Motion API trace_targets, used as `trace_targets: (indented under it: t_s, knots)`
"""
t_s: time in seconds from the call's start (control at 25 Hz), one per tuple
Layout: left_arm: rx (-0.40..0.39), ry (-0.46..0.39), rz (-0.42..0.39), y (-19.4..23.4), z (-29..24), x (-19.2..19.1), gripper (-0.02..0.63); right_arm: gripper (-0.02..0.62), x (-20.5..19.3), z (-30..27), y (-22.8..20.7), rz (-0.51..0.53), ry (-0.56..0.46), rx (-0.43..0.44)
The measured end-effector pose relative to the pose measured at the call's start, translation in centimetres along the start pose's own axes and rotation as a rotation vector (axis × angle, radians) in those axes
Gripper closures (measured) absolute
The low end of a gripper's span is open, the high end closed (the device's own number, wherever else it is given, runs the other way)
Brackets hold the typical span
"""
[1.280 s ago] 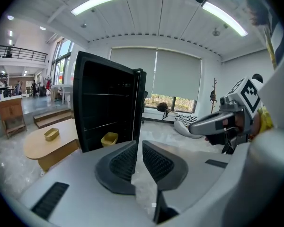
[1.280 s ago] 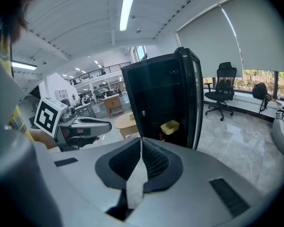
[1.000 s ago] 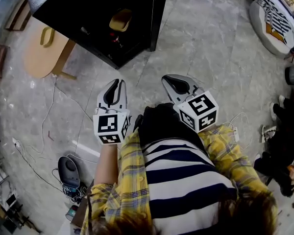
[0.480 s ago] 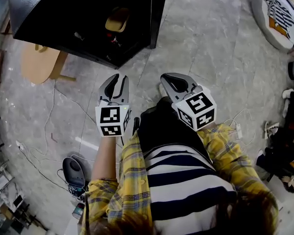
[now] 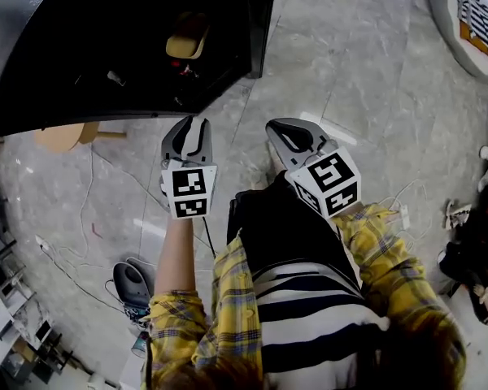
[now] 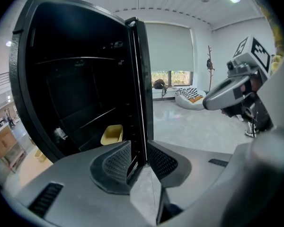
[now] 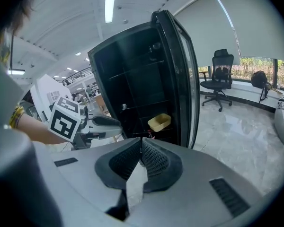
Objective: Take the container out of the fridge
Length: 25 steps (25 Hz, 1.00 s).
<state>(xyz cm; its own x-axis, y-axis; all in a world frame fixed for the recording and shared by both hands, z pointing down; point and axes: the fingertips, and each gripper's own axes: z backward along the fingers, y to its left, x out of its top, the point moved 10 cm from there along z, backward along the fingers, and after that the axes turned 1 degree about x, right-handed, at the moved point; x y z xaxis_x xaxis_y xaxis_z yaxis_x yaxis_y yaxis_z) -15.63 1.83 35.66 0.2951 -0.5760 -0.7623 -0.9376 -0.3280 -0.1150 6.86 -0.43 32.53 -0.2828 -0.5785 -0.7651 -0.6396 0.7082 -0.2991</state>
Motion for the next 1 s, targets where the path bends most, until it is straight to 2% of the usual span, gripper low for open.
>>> trace_targets:
  t_s: [0.64,1.0]
  knots:
    - [0.025,0.121,-0.145,2.1,-11.7,-1.9,0.508,0.565,-2.0,-6.9,-4.8,0.025,0.057,0.038]
    - [0.087,0.139,-0.221,4.7,-16.6,-2.6,0.506,0.565,-3.4,-10.3,-6.4,0.050,0.088,0.062]
